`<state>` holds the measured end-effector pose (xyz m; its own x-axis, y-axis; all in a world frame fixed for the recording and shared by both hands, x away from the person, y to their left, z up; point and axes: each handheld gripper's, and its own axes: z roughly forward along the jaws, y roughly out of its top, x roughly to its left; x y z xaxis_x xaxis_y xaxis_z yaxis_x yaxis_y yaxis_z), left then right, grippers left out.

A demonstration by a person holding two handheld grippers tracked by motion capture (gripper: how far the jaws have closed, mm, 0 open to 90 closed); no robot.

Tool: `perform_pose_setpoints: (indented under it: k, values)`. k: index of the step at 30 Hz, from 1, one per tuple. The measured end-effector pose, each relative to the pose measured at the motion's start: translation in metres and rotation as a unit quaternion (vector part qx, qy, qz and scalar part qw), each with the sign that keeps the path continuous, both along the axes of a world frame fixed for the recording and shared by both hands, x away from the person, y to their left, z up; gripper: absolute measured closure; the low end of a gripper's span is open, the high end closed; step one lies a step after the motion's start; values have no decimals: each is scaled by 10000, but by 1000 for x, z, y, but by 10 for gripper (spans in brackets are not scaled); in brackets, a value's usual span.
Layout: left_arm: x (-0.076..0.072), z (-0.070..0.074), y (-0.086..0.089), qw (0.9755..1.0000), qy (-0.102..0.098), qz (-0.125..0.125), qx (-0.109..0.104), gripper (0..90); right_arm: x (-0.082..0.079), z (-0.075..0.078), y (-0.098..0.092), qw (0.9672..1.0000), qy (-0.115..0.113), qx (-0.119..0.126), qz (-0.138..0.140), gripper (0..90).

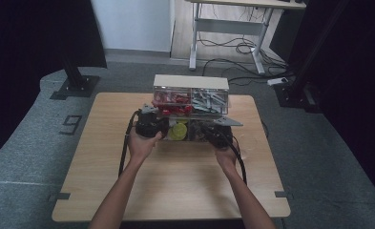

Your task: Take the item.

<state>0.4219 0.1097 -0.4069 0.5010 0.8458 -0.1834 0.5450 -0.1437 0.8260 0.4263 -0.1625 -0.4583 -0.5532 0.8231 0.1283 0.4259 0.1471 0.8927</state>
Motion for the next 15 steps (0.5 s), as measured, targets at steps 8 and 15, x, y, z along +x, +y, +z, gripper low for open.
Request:
perform_pose_setpoints:
  k: [8,15]
  values:
    - [0,0,-1,10000,1,-15,1,900,-8,8,-6,9999,-129,-59,-5,896]
    - [0,-1,-2,10000,7,-17,-17,900,-17,14,-13,9998,-213,7,56,896]
